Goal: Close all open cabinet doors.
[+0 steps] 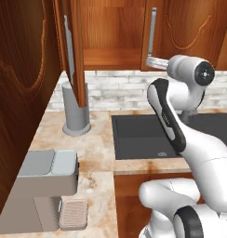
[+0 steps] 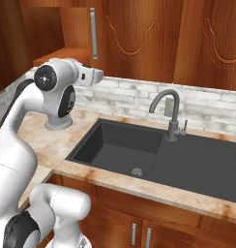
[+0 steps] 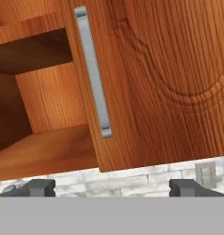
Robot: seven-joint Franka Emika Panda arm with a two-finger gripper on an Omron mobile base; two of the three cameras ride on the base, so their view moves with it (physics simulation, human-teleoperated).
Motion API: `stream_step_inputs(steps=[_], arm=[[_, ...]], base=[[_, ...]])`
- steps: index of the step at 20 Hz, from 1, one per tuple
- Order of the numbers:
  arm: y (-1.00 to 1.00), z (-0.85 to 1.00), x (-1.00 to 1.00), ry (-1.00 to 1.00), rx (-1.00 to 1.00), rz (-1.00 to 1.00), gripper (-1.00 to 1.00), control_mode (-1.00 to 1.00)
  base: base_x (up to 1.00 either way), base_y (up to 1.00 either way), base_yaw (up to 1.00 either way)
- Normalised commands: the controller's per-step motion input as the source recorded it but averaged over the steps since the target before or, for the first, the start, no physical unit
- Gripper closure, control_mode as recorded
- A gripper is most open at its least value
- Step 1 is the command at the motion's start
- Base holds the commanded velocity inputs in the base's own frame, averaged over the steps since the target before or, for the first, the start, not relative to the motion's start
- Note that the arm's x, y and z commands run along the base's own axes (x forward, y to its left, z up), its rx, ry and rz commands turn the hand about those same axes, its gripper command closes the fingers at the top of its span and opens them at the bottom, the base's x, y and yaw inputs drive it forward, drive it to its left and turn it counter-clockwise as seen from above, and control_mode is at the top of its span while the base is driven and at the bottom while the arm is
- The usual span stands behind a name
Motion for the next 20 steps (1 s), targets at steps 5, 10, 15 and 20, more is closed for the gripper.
stream_step_inputs(steps=[5,10,15,20], arm=[[0.29,0.02,-0.53,0.32,0.00,0.00,-1.00,-1.00],[0.43,-0.42,-0.63,0.22,-0.04,0.00,-1.00,-1.00],[0.63,-0.46,-0.75,0.02,-0.12,0.14,-1.00,-1.00],[0.53,-0.11,-0.67,0.00,-0.11,0.26,-1.00,-1.00]], base=[[0.00,0.00,0.00],[0.00,0.00,0.00],[0.00,0.00,0.00],[0.00,0.00,0.00]])
